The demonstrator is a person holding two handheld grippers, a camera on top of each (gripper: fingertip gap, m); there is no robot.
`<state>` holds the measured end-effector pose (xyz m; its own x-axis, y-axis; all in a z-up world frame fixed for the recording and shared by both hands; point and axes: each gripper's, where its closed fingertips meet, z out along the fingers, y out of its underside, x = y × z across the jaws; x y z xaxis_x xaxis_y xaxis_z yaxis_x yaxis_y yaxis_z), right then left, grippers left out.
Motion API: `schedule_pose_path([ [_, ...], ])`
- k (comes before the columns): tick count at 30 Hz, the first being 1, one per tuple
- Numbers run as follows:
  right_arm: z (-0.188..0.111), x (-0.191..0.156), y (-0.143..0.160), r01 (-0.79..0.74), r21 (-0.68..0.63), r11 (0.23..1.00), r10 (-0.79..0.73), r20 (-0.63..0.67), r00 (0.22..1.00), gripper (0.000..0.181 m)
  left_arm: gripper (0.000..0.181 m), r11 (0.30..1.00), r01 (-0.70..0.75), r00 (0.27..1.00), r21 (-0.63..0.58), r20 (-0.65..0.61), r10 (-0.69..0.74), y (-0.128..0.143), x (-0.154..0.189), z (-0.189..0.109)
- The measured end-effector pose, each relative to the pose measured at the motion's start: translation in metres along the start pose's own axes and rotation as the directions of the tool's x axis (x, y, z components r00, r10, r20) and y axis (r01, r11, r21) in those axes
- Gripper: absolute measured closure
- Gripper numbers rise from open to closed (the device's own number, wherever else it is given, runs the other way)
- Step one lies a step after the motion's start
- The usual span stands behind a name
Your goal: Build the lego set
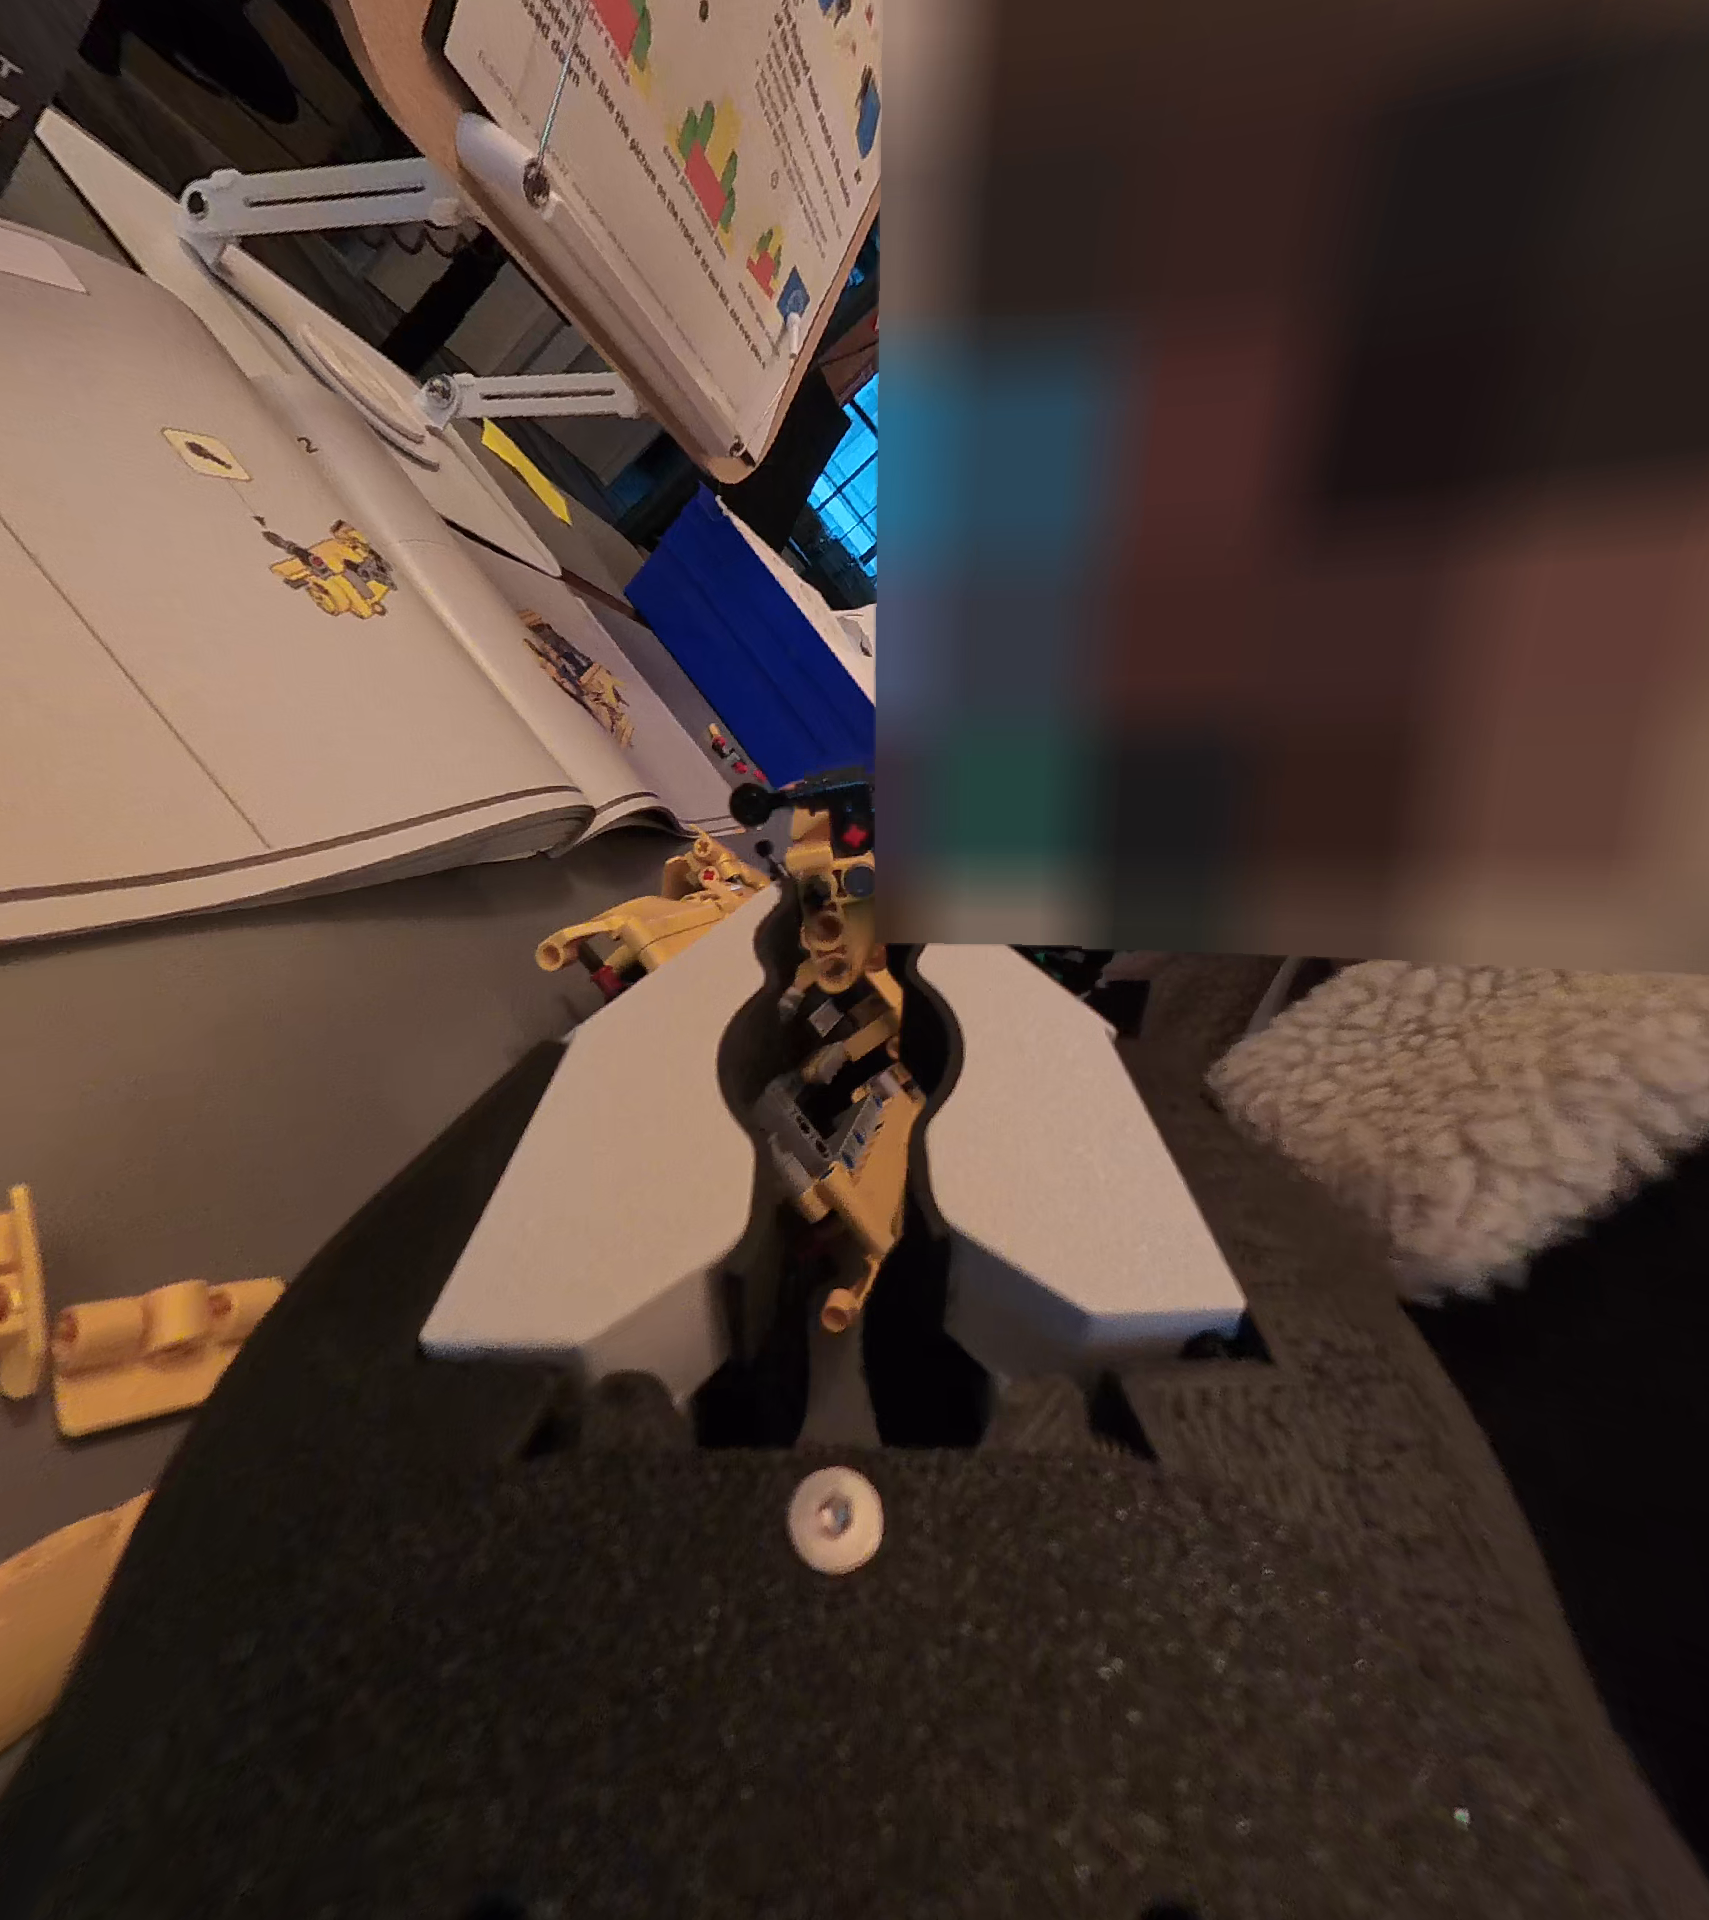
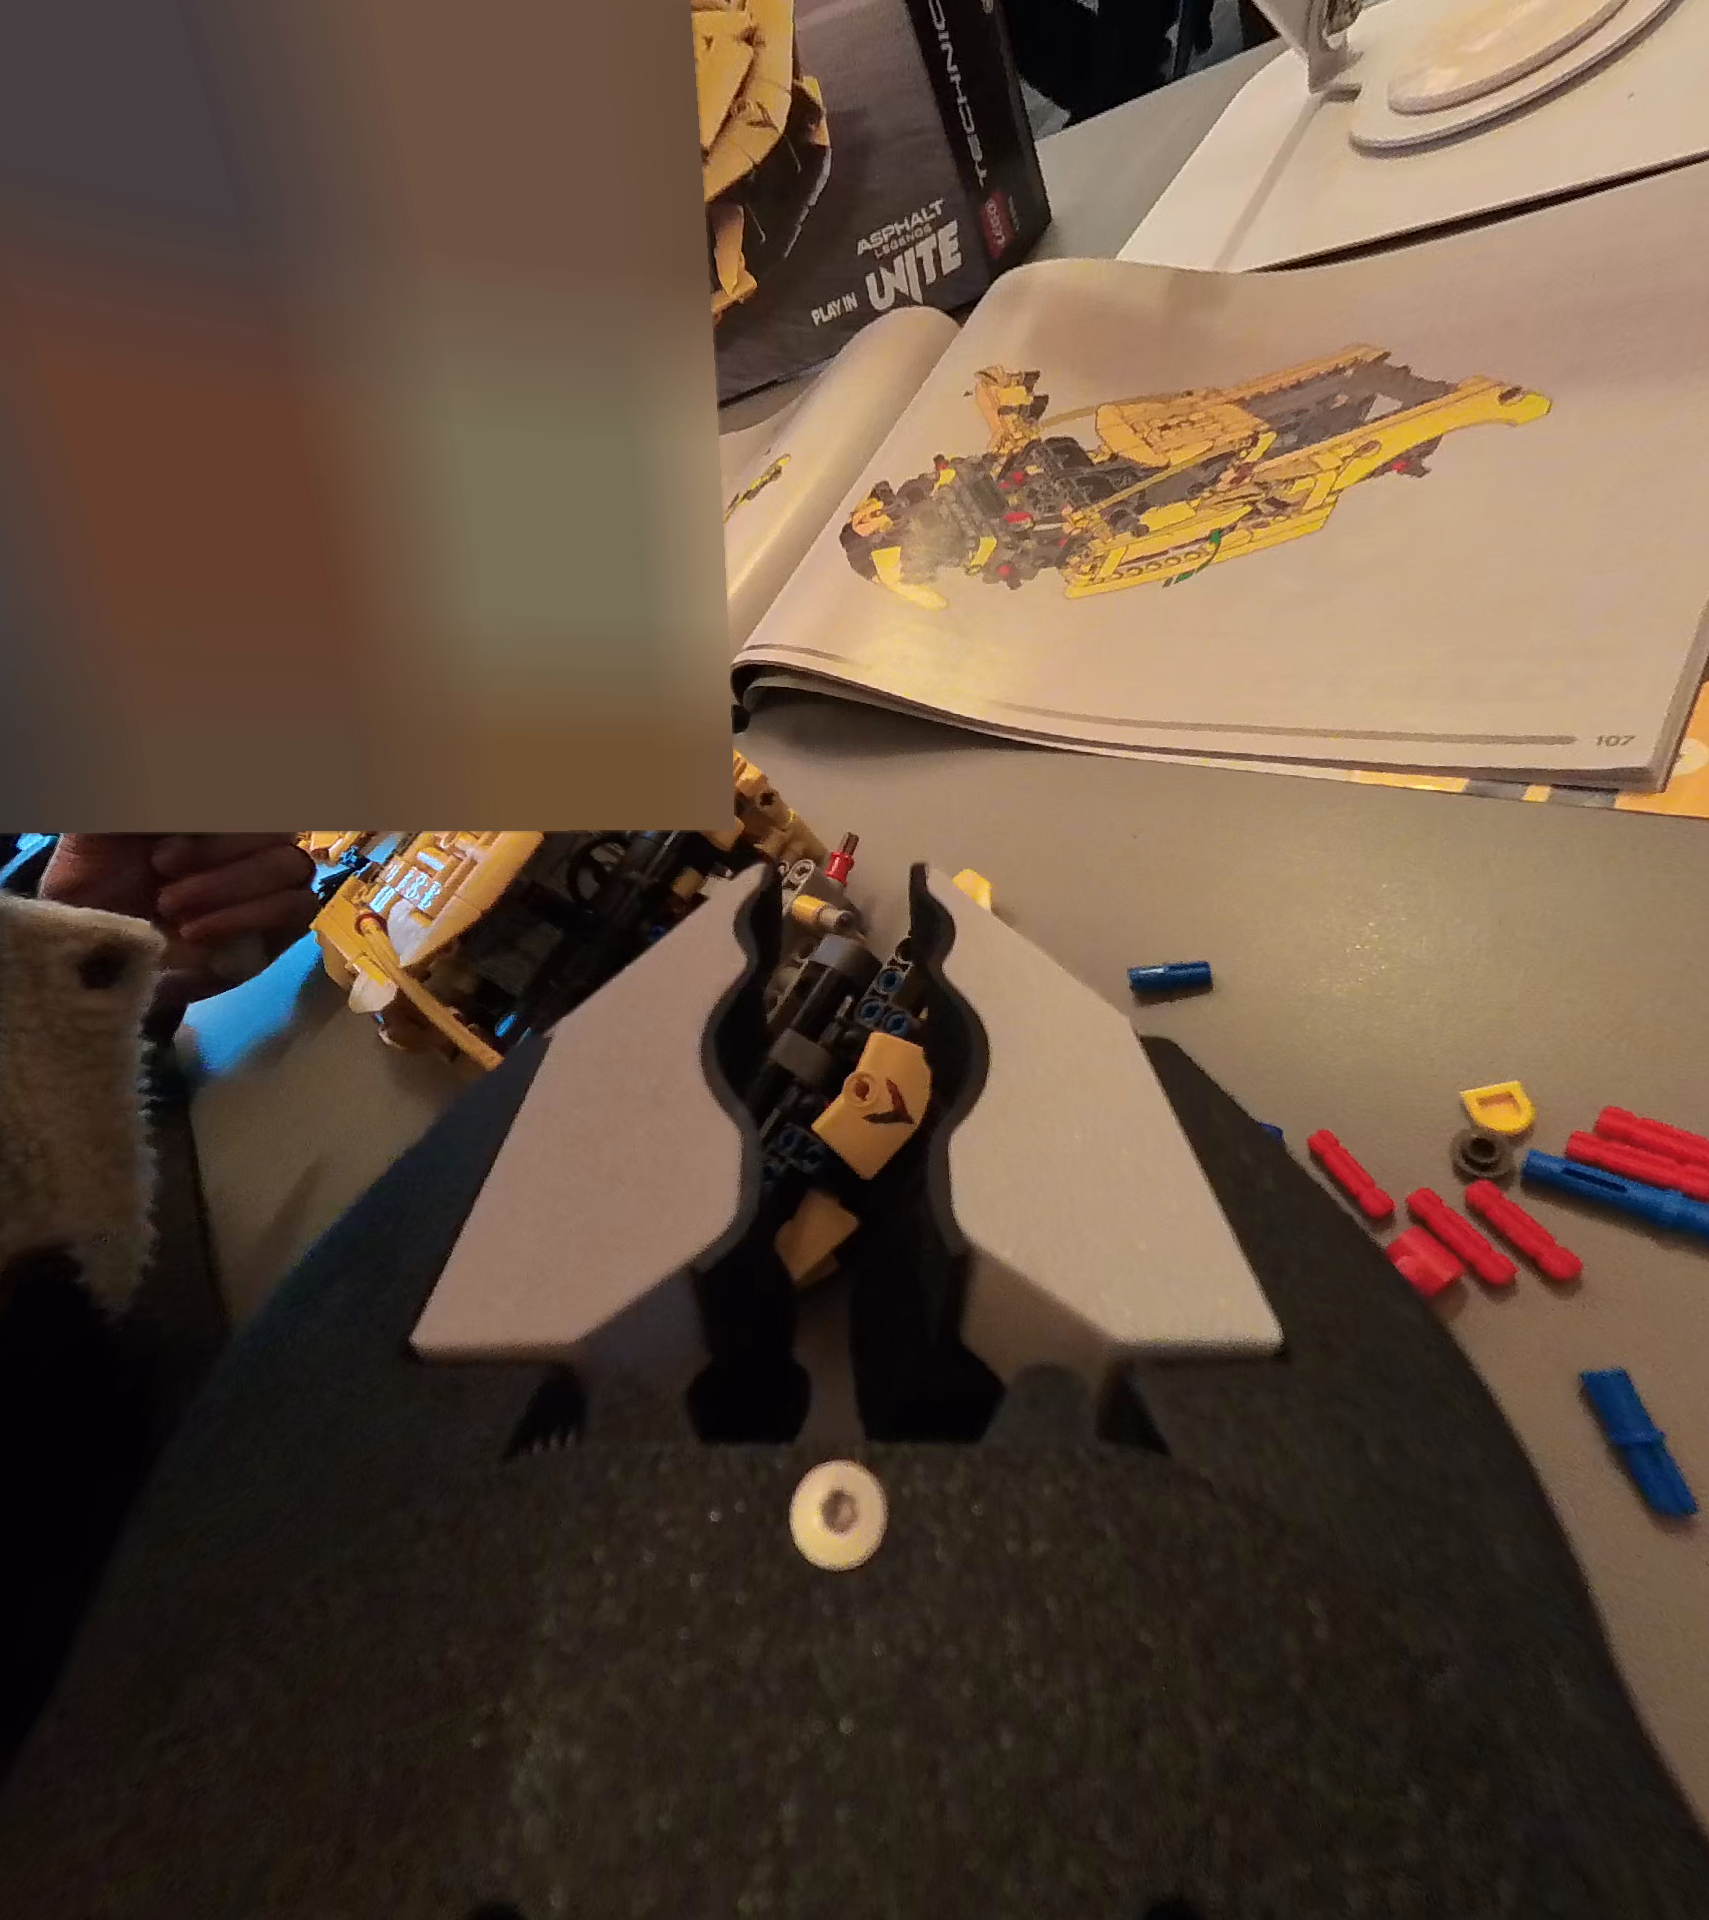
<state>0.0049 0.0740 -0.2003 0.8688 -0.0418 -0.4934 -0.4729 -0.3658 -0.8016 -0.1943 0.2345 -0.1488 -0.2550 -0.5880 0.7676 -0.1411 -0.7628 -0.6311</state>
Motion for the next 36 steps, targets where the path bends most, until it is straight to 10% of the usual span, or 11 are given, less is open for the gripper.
schedule_pose_path([
  [9, -0.001, -0.023, -0.008, 0.154, 0.01, 0.988, -0.154, -0.005, 0.988, 0.16, 0.166, 0.943, -0.303, 0.949, -0.141, 0.047, 0.312, 0.022, 0.024, 0.012],
  [23, -0.004, -0.178, 0.043, 0.485, 0.14, 0.863, -0.479, 0.528, 0.701, 0.133, 0.166, 0.496, -0.822, 0.555, -0.28, -0.197, 0.808, 0.115, 0.094, 0.036],
  [36, -0.009, -0.204, 0.064, 0.562, 0.185, 0.806, -0.553, 0.577, 0.602, 0.141, 0.165, 0.543, -0.808, 0.59, -0.23, -0.308, 0.747, 0.138, 0.118, 0.033],
])
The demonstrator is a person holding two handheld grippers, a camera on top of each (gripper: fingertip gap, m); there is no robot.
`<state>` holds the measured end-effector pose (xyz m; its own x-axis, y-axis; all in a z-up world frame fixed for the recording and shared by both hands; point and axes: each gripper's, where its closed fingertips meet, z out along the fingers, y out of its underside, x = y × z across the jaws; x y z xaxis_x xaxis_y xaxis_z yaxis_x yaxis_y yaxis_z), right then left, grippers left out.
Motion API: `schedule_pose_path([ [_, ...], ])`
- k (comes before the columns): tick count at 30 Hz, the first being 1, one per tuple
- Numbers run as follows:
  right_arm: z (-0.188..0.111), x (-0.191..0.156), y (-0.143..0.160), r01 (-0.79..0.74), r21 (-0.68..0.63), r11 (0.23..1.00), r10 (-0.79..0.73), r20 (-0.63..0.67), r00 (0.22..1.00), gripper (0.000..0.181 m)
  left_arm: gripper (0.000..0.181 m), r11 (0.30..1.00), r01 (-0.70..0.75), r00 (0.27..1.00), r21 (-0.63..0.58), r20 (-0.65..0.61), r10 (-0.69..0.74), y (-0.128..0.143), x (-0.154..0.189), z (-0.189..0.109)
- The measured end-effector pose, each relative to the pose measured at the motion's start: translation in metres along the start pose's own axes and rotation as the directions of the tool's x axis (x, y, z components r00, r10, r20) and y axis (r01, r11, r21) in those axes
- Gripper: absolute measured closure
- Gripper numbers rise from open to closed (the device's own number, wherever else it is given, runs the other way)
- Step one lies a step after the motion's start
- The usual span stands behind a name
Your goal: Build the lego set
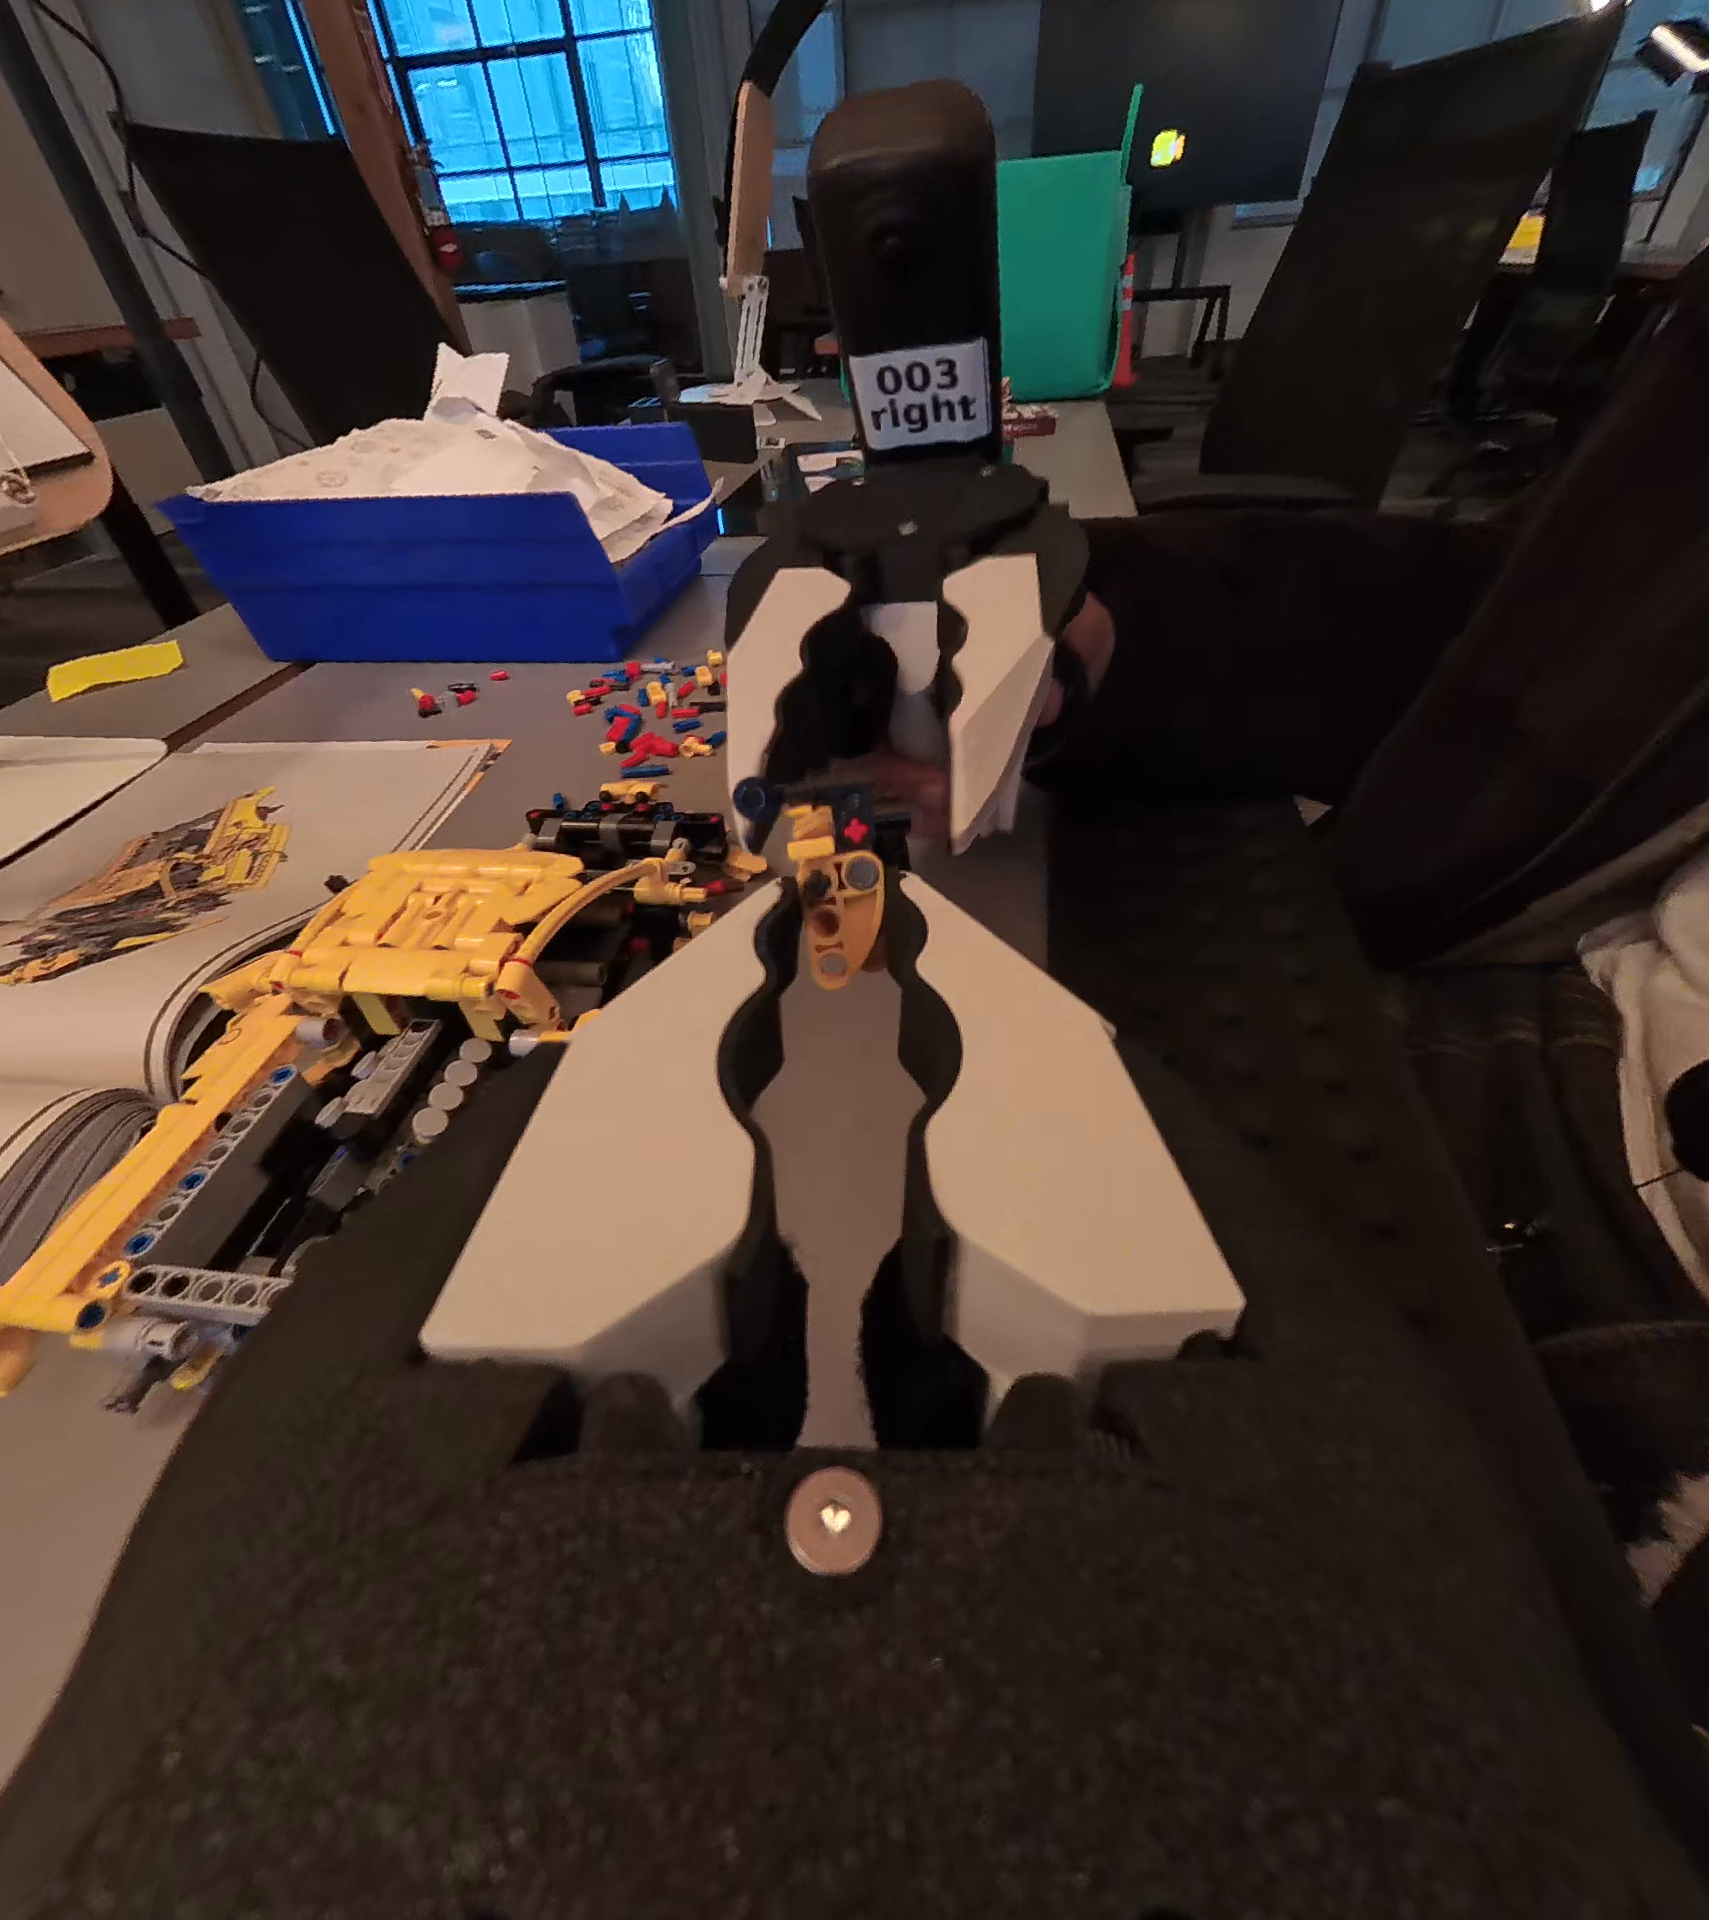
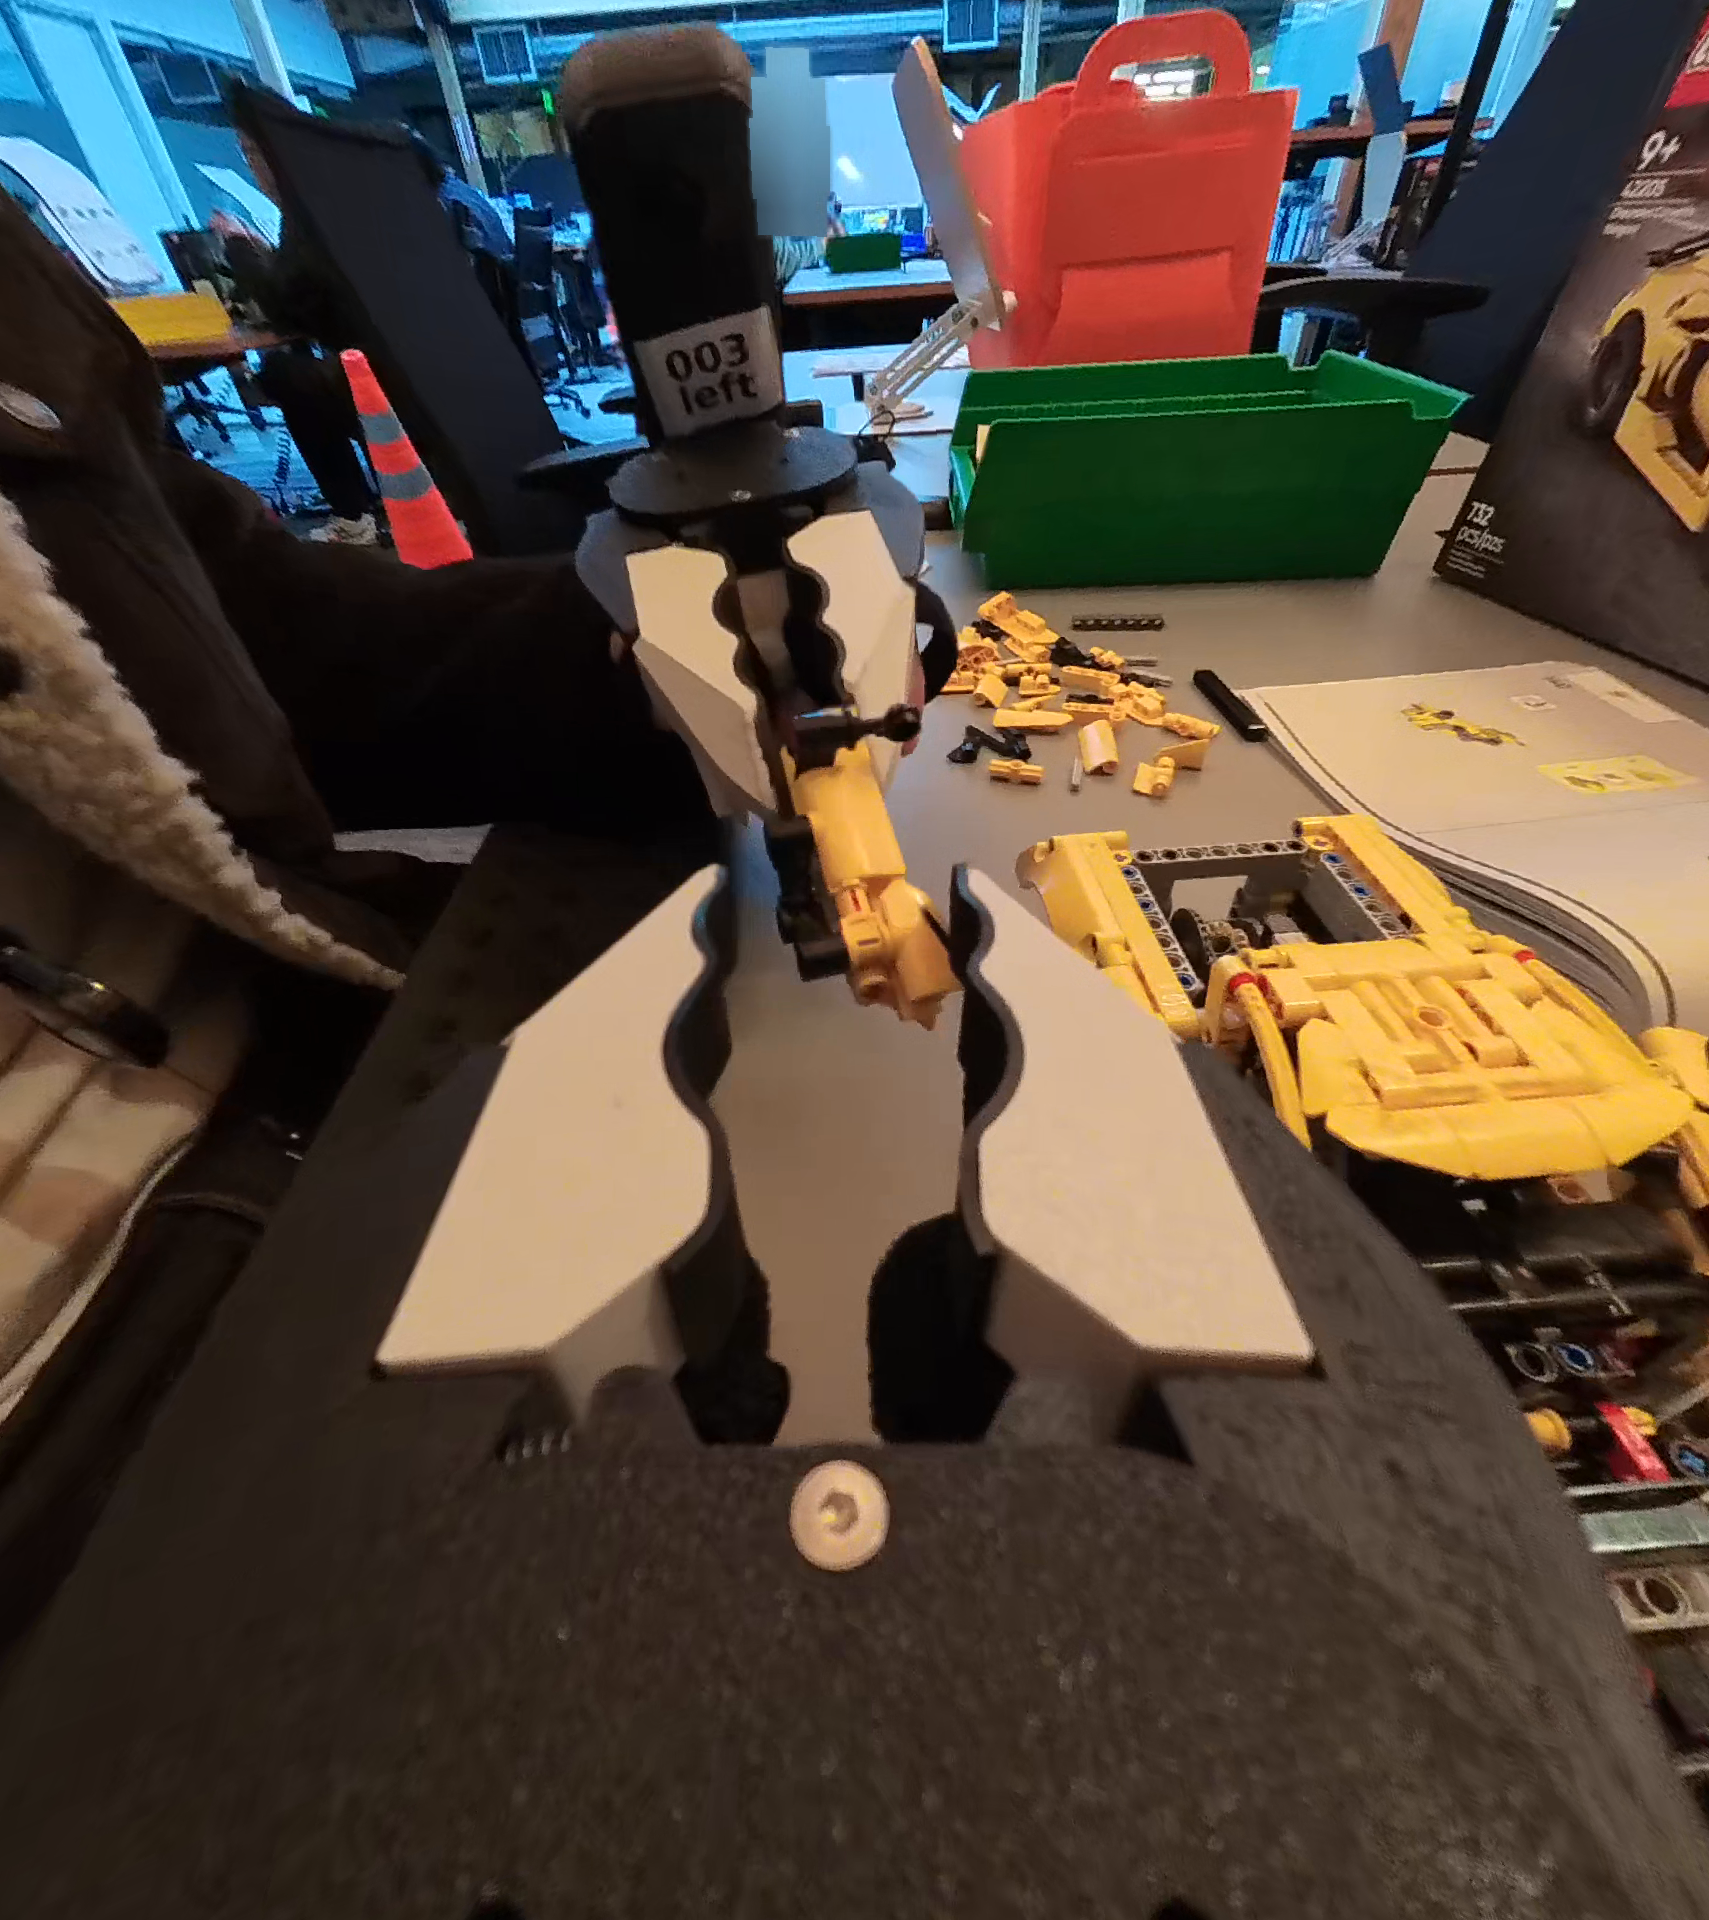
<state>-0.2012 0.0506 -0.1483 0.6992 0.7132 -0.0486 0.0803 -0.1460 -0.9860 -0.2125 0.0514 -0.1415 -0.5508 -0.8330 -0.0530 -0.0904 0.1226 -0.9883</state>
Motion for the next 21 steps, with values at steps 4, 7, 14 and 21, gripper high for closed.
schedule_pose_path([
  [4, 0.0, 0.0, 0.0, 0.002, 0.001, 1.0, -0.002, -0.004, 1.0, 0.145, 0.165, 1.0, 0.007, 1.0, 0.011, -0.013, -0.007, -0.002, 0.002, 0.0],
  [7, 0.002, 0.0, 0.002, 0.021, -0.014, 1.0, -0.021, -0.011, 1.0, 0.146, 0.165, 1.0, 0.007, 1.0, -0.009, -0.021, -0.007, 0.002, 0.004, 0.002],
  [14, 0.008, 0.002, 0.013, 0.071, -0.093, 0.993, -0.076, -0.049, 0.996, 0.15, 0.165, 0.999, -0.007, 1.0, -0.041, -0.003, 0.007, 0.007, 0.002, 0.005],
  [21, 0.007, 0.009, 0.018, 0.021, -0.142, 0.99, -0.035, -0.102, 0.994, 0.151, 0.166, 0.995, 0.057, 0.998, -0.079, 0.02, -0.056, 0.014, -0.006, 0.006],
])
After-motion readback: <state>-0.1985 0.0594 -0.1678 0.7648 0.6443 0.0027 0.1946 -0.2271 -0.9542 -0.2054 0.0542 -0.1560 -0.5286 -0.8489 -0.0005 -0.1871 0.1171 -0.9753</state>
